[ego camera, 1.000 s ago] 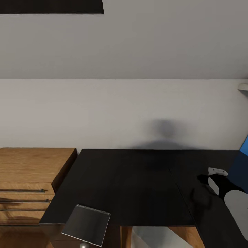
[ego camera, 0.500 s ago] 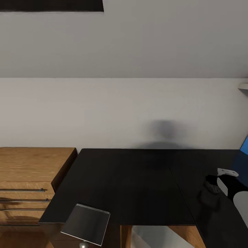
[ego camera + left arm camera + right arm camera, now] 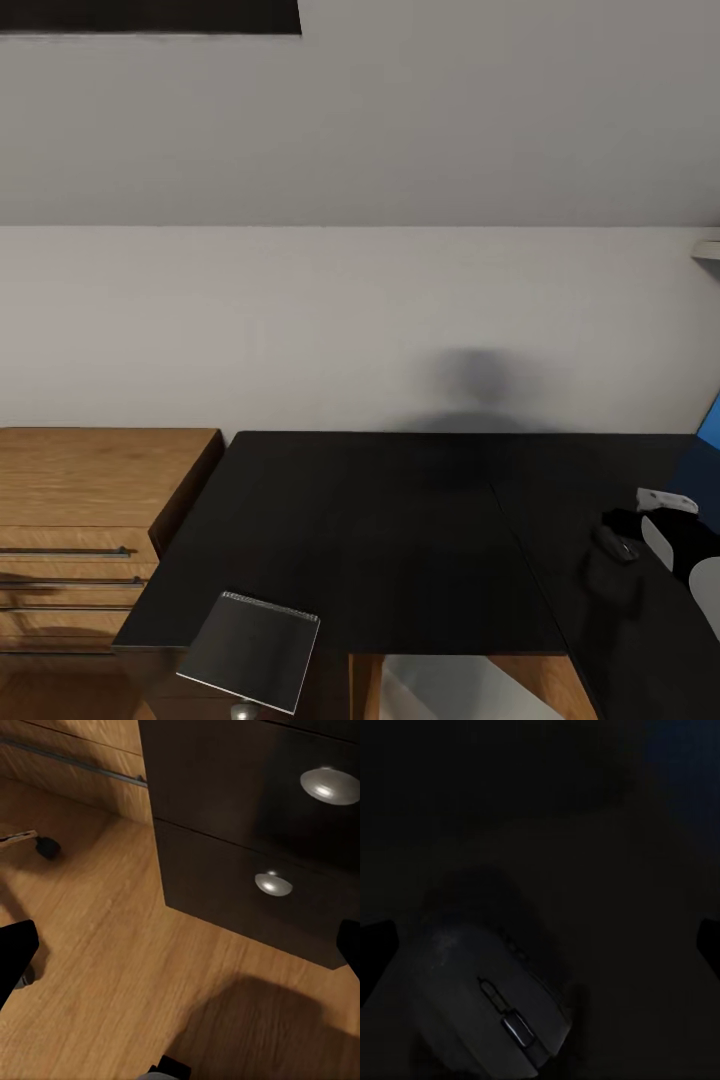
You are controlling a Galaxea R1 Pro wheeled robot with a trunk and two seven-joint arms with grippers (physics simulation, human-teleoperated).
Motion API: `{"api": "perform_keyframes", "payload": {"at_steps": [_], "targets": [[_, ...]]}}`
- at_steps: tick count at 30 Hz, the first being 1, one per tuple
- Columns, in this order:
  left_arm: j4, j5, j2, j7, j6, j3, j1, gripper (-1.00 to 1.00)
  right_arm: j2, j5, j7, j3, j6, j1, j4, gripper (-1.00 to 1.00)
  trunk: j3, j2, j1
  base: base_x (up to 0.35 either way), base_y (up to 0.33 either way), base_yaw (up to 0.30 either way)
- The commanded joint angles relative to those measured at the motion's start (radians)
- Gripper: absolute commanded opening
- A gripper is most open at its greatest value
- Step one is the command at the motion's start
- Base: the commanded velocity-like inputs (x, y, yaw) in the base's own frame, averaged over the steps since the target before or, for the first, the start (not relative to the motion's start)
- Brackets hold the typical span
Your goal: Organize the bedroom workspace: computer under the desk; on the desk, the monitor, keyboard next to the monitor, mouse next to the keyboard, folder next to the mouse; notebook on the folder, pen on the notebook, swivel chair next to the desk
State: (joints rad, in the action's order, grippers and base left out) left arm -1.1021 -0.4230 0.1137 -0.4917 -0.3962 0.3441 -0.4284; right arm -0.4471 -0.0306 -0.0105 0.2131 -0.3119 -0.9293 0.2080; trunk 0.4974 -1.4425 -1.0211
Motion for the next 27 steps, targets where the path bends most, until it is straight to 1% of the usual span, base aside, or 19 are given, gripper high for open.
{"api": "perform_keyframes", "payload": {"at_steps": [1, 3, 7, 19, 25, 27], "targets": [[-0.001, -0.009, 0.001, -0.004, -0.006, 0.004, 0.000, 1.00, 0.000, -0.003, 0.011, 0.004, -0.006, 0.000, 0.002, 1.00, 0.001, -0.001, 0.000, 0.000, 0.000, 0.000], [-0.001, -0.008, 0.001, -0.004, -0.006, 0.004, 0.000, 1.00, 0.000, -0.003, 0.051, 0.004, -0.006, 0.000, 0.002, 1.00, 0.001, -0.001, 0.000, 0.000, 0.000, 0.000], [-0.002, -0.008, 0.001, -0.004, -0.006, 0.004, 0.000, 1.00, 0.000, -0.004, 0.081, 0.002, -0.006, 0.000, 0.003, 1.00, 0.001, -0.001, 0.000, 0.000, 0.000, 0.000], [-0.002, -0.008, 0.001, -0.004, -0.006, 0.004, 0.000, 1.00, 0.001, -0.005, 0.092, 0.002, -0.006, 0.000, 0.004, 1.00, 0.001, -0.001, 0.000, 0.000, 0.000, 0.000], [-0.002, -0.008, 0.000, -0.004, -0.006, 0.004, 0.000, 1.00, 0.001, -0.005, 0.092, 0.002, -0.004, 0.000, 0.004, 1.00, 0.020, -0.043, -0.023, 0.000, 0.000, 0.000], [-0.001, -0.008, 0.000, -0.004, -0.006, 0.004, 0.000, 1.00, 0.001, -0.006, 0.092, 0.001, -0.004, 0.000, 0.004, 1.00, 0.020, -0.043, -0.023, 0.000, 0.000, 0.000]]}}
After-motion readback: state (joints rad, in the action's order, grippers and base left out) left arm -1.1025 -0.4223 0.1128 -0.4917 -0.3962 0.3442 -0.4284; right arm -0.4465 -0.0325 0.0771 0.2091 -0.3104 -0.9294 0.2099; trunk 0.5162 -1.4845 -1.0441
